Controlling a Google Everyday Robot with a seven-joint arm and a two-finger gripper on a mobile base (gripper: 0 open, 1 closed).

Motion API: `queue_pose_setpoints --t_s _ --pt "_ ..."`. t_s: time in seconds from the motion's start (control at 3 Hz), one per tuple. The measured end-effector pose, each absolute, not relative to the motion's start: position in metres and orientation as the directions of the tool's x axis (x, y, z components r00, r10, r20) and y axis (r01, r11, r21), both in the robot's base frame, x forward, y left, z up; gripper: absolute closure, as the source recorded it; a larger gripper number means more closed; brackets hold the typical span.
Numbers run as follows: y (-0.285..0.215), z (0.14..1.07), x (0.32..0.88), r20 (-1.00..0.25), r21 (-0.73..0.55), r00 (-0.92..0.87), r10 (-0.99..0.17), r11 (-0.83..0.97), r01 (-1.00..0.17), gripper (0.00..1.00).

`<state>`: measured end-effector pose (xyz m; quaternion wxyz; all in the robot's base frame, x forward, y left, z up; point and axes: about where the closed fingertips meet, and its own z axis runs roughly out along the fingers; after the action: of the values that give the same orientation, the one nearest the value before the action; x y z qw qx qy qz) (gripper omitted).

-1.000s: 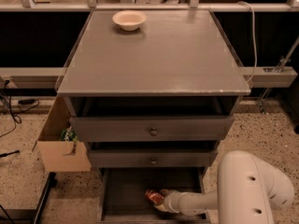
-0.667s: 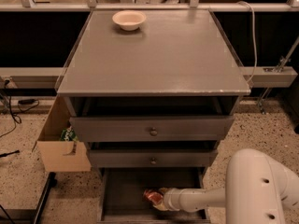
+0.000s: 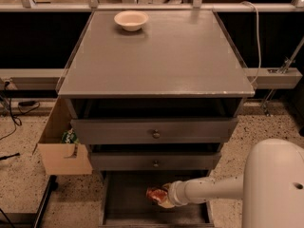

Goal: Pick coke can from bottom drawer and place on counter

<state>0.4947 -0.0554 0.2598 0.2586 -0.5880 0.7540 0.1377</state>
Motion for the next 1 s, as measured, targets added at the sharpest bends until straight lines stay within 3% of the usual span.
queue_pose_setpoints --t_s 1.0 --pt "-0.052 0.292 0.491 -0.546 -0.094 -0.123 -0.829 0.206 -0.974 1.00"
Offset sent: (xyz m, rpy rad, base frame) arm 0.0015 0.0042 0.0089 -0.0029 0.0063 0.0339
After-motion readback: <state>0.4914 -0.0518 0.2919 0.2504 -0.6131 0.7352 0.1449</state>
